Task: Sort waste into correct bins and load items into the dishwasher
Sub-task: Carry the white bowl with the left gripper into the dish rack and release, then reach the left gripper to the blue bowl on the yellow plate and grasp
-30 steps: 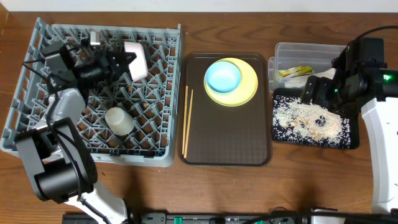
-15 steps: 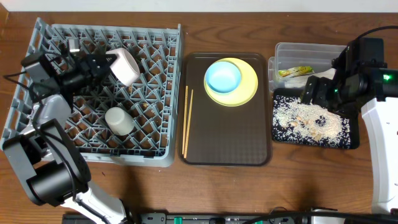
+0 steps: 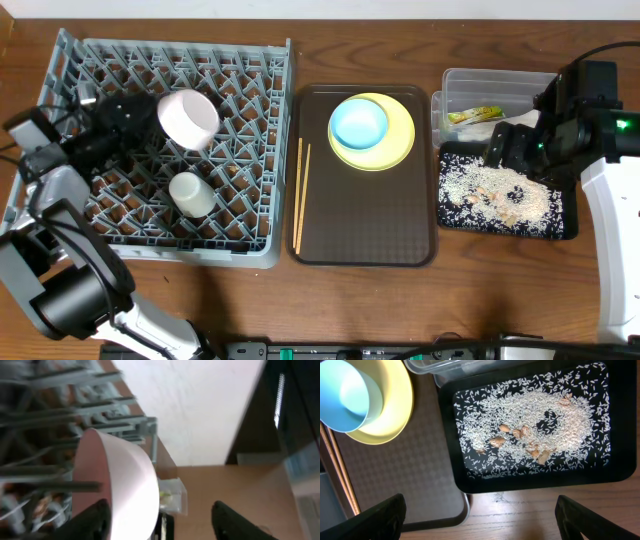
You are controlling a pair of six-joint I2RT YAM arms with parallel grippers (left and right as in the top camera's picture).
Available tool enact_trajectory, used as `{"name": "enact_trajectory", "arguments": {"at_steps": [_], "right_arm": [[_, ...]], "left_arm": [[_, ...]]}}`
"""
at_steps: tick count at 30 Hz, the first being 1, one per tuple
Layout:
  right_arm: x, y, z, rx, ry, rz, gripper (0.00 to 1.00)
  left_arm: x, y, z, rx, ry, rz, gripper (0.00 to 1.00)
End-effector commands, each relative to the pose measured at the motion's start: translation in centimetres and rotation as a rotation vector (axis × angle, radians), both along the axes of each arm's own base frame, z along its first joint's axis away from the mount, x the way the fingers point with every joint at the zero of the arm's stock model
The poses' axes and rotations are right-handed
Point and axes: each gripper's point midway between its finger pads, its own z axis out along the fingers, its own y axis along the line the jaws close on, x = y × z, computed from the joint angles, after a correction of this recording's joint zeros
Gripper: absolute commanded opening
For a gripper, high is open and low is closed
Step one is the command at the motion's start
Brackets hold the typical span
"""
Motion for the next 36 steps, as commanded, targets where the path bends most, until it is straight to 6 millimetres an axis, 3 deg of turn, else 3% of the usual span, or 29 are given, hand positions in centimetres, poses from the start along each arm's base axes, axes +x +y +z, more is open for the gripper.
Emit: {"name": "enact_trajectory", "arguments": {"at_steps": [1, 4, 8, 12, 17, 22, 32, 36], "right_arm": [[0.0, -0.3, 0.1, -0.003, -0.001, -0.015, 0.93], [0.0, -0.3, 0.1, -0.003, -0.001, -0.015, 0.93], [0.0, -0.3, 0.1, -0.003, -0.001, -0.015, 0.93], [0.0, -0.3, 0.1, -0.003, -0.002, -0.015, 0.93], [0.0, -0.3, 0.1, -0.003, -0.002, -0.015, 0.93], [0.0, -0.3, 0.1, -0.003, -0.001, -0.015, 0.95], [-0.4, -0.3, 0.0, -0.008, 0.013, 0.004, 0.99], [-0.5, -0.3, -0.1, -0.008, 0.019, 0.004, 0.99]], "left_arm": [[-0.3, 1.7, -2.3, 0.065, 0.048, 0.071, 0.73], [-0.9, 2.6, -3.4, 0.091, 0.088, 0.1, 0.75], [-1.2, 3.2, -3.0, 0.09, 0.082, 0.115, 0.75], [-1.3, 2.9, -1.2, 0.121, 0.041, 0.113, 0.76], [-1.1, 1.3, 2.8, 0.197, -0.042, 0.099, 0.8], [-1.1, -4.2, 6.9, 0.273, -0.116, 0.02, 0.89], [0.4, -16.9, 7.2, 0.486, -0.119, -0.102, 0.9], [0.8, -20.4, 7.7, 0.55, -0.145, -0.121, 0.9]]}}
